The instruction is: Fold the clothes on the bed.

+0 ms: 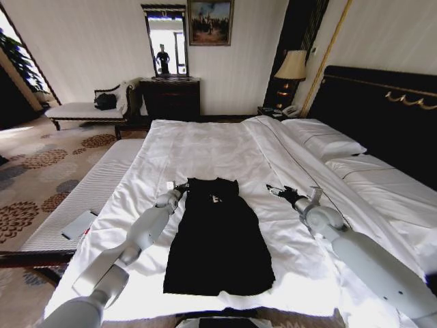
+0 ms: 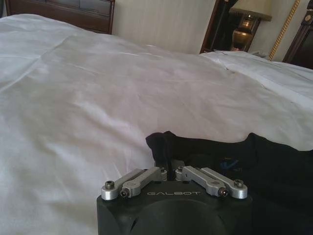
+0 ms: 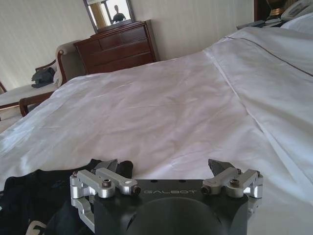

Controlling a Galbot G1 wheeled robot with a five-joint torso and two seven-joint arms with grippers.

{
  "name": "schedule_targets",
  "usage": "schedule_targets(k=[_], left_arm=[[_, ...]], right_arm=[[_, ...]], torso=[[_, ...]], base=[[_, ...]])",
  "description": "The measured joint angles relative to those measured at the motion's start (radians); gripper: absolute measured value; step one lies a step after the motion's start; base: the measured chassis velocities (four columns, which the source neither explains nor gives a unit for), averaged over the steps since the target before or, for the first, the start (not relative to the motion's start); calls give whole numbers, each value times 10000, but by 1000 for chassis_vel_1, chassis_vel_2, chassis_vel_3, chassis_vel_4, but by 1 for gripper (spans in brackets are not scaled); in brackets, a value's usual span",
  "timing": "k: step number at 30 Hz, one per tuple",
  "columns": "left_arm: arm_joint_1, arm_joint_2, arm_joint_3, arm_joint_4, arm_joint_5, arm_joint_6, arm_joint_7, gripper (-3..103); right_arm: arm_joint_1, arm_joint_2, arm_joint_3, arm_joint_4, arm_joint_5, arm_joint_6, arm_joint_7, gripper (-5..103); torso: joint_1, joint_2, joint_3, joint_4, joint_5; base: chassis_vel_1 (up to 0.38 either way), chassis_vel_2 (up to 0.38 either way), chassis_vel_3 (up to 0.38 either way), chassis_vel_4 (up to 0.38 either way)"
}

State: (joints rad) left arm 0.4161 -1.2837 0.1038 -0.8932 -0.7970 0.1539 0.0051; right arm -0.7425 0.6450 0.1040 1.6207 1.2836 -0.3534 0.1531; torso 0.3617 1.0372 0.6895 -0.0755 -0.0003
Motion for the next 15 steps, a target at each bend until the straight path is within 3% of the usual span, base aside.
schedule_targets(k=[7,15], left_arm=[[-98,-160,159,133,-98,-42,3,2],[-343,-362,421,271,-367,-139,4,2]], right_arm=[[1541,532,-1203,-1241,308,-538,-751,100],[3781,2090,-3311,-3799,33,-958,-1267,100]], torso=[[0,0,0,-6,2],[2,-1,1,4,3]], base=[[0,0,0,0],[0,0,0,0]])
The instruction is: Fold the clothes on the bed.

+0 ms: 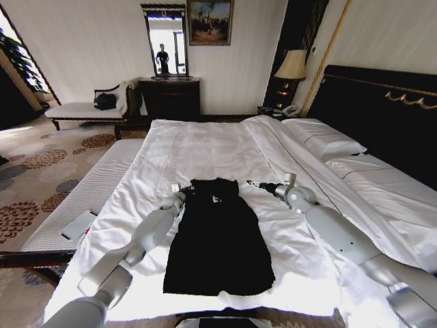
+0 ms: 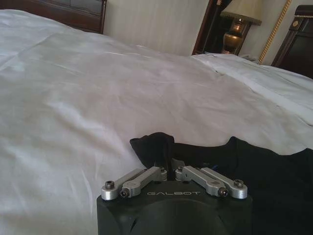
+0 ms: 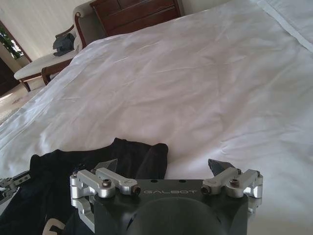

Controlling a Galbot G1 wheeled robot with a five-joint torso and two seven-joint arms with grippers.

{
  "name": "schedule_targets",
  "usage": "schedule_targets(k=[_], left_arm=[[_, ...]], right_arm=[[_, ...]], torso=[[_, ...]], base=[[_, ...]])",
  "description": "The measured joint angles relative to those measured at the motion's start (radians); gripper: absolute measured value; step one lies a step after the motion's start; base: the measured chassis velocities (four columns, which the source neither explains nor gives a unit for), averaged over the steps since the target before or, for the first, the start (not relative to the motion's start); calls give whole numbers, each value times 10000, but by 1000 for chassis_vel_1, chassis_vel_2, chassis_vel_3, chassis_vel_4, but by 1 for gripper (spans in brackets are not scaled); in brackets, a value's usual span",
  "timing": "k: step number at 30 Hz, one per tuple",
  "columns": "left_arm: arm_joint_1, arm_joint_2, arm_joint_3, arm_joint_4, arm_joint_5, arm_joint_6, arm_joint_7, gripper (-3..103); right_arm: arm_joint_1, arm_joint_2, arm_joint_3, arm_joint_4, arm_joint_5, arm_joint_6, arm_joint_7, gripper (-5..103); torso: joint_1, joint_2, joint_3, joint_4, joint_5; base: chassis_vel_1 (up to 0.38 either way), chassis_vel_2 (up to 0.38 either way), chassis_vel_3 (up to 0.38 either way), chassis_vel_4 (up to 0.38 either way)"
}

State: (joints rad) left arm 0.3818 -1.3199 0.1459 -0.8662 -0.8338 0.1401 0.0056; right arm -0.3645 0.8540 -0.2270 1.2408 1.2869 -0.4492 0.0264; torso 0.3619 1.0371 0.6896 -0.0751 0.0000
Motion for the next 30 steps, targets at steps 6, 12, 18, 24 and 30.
schedule_targets(k=[6,12,18,24,30], left_arm=[[-113,-15,215,-61,-188,-2,5,2],[-115,17,342,-190,-316,-1,7,2],[-129,-27,570,-320,-430,25,10,2],[-162,-26,728,-412,-494,49,14,2],[-160,0,739,-514,-553,63,14,2]], right_arm=[[1006,562,-749,-1249,-387,121,-193,100],[1350,909,-1232,-2220,-876,213,-328,100],[1529,1366,-1388,-3122,-1326,308,-555,100],[1785,1880,-1525,-4046,-1677,458,-772,100],[2003,2432,-1535,-4641,-1643,681,-981,100]], torso=[[0,0,-2,-10,-2],[-1,0,-2,-4,0],[-2,0,-2,-9,0],[-3,0,-2,-5,0],[-3,1,-2,-8,-1]], base=[[0,0,0,0],[0,0,0,0],[0,0,0,0],[0,0,0,0],[0,0,0,0]])
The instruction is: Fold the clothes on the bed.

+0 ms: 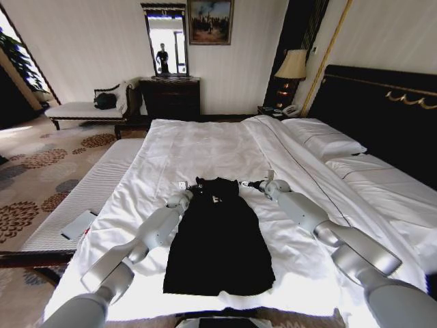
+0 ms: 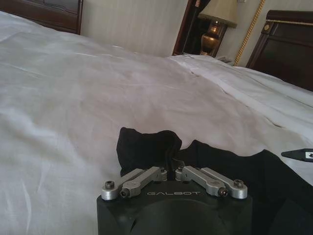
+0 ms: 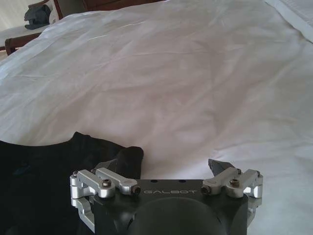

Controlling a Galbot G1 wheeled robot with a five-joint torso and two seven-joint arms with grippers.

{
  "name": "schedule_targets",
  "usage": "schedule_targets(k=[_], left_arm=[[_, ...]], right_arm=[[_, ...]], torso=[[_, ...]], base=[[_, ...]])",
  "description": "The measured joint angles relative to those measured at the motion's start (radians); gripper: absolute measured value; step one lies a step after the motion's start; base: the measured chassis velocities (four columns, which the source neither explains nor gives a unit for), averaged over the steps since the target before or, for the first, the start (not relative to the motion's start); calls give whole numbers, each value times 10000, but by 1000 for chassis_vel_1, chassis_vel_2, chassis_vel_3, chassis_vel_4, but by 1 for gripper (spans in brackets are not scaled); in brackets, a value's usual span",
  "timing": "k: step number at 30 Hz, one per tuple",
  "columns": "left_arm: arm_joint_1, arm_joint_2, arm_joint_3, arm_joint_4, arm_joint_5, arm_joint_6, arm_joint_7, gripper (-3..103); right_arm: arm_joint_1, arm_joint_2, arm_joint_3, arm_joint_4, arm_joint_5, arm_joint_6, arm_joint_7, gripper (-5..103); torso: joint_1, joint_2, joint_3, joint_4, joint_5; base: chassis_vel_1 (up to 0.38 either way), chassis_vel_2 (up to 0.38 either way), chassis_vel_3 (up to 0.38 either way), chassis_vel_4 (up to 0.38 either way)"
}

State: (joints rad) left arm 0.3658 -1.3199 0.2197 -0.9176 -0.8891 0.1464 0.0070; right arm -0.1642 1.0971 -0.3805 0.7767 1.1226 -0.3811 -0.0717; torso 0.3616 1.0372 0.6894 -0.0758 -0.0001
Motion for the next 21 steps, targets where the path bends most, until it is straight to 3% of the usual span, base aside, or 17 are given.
schedule_targets(k=[6,14,21], left_arm=[[68,55,-48,-68,-33,3,1,2],[74,36,-38,-40,-55,6,1,2],[53,59,-34,-45,-87,6,1,2]], right_arm=[[24,438,113,-116,392,82,-23,100],[40,1014,86,-760,-244,285,-185,100],[22,1041,99,-854,-439,323,-365,101]], torso=[[0,-1,0,7,0],[0,0,0,4,2],[0,1,-1,0,1]], base=[[0,0,0,0],[0,0,0,0],[0,0,0,0]])
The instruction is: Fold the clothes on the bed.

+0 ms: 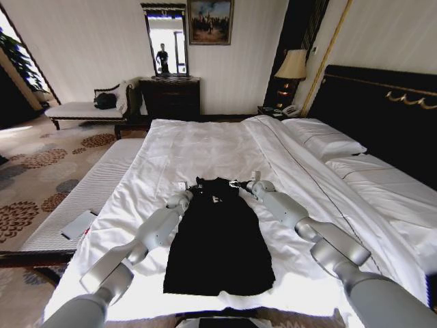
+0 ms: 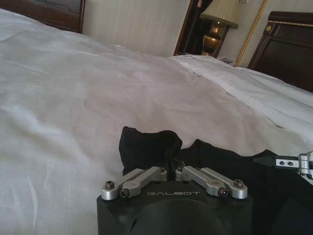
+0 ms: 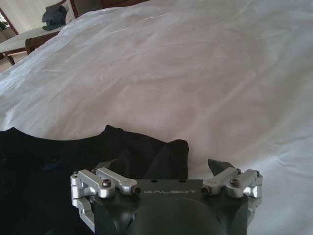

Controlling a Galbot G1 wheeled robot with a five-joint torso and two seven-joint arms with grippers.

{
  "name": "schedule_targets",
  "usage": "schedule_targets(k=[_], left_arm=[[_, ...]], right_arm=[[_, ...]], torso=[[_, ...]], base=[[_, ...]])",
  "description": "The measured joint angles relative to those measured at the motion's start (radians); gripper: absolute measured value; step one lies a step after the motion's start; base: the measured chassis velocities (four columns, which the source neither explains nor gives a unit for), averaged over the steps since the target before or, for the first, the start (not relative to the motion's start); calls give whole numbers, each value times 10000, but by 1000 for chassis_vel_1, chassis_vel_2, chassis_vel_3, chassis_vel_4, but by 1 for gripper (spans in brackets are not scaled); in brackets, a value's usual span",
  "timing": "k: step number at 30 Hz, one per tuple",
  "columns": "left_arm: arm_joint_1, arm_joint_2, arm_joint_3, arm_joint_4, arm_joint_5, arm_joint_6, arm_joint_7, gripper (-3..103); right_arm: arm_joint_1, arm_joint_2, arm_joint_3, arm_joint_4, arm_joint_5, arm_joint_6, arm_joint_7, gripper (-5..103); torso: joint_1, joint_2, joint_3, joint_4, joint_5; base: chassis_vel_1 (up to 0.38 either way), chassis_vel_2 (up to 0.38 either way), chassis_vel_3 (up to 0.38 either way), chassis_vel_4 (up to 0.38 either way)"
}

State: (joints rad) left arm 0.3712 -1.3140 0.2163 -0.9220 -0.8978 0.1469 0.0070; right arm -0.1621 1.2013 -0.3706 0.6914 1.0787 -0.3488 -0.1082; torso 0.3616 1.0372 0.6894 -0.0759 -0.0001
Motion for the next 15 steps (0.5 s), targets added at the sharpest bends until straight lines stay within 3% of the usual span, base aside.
schedule_targets(k=[2,3,6,9,12,14,15], left_arm=[[0,-29,-2,-3,-2,0,0,2],[0,-37,-5,-11,-5,0,0,2],[3,-40,-8,-22,-7,0,0,2],[2,-40,-18,-5,-10,0,0,2],[-3,-46,-24,22,-12,0,0,2],[-20,-53,-29,70,-14,0,0,2],[-20,-53,-29,70,-14,0,0,2]], right_arm=[[-10,25,2,8,-8,0,-8,101],[-15,23,-2,29,-11,0,-13,91],[-25,15,-14,73,-12,0,-17,86],[-56,41,-21,110,-2,37,0,70],[-80,74,-19,89,3,87,13,64],[-120,89,-15,79,6,137,25,47],[-120,89,-15,79,6,137,25,47]], torso=[[0,0,0,1,1],[0,0,0,1,1],[0,-1,0,1,0],[0,0,0,3,0],[-1,0,0,1,1],[0,0,0,3,1],[0,0,0,3,1]], base=[[0,0,0,0],[0,0,0,0],[0,0,0,0],[0,0,0,0],[0,0,0,0],[0,0,0,0],[0,0,0,0]])
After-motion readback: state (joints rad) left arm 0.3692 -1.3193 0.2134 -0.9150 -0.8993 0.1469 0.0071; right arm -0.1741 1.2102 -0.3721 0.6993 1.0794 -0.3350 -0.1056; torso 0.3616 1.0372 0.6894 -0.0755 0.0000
